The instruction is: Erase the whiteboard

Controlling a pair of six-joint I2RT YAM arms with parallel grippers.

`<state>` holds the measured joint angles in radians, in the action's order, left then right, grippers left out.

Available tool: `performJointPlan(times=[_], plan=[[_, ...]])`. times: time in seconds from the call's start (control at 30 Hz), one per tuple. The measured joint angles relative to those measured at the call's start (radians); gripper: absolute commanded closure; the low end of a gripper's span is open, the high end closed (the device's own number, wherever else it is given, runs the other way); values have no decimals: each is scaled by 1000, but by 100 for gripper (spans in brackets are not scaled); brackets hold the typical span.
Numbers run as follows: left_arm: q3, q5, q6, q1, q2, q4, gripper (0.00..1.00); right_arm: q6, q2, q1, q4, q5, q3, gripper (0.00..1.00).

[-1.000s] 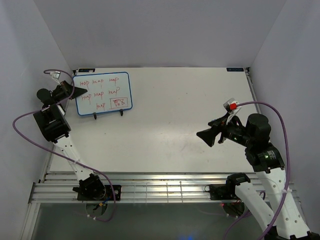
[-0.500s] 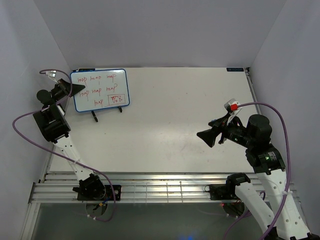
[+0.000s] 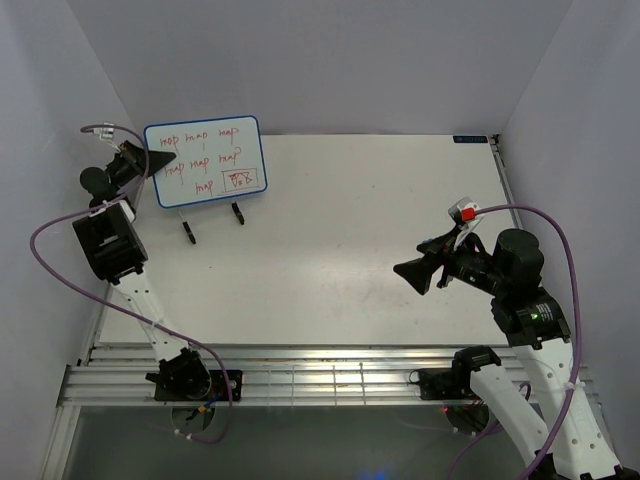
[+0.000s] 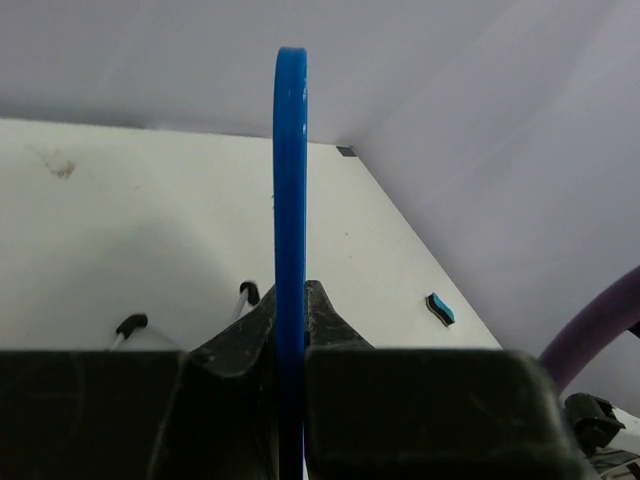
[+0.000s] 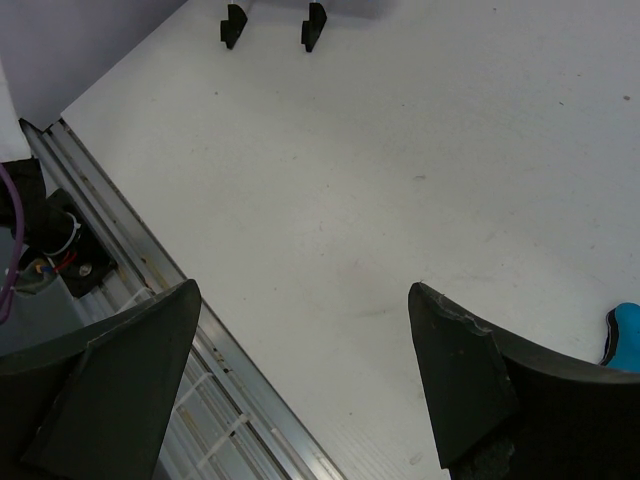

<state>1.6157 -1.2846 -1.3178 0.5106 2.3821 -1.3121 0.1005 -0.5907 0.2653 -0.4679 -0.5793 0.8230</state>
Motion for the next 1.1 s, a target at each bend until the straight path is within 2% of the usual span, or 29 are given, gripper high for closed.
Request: performJointPlan(times=[0.17, 0.3, 0.5, 0.67, 0.8, 0.93, 1.1], plan=[[18, 44, -10, -48, -79, 2, 100, 0, 0, 0, 0, 19, 0, 10], [-11, 84, 23, -102, -189, 5, 100, 11, 0, 1, 0, 106, 0, 10], [-391, 238, 241, -275, -589, 157, 100, 74, -97, 3, 7, 330, 6, 10], [-713, 392, 344, -381, -972, 395, 100, 91, -272, -14, -13, 474, 34, 10], [-867, 515, 425, -434, -1225, 644, 100, 82, -337, -37, -63, 524, 90, 9], [-950, 563, 511, -461, -1421, 928, 100, 19, -423, -49, -132, 549, 205, 9], [-954, 625, 654, -478, -1561, 1302, 100, -61, -557, -63, -178, 539, 249, 3]])
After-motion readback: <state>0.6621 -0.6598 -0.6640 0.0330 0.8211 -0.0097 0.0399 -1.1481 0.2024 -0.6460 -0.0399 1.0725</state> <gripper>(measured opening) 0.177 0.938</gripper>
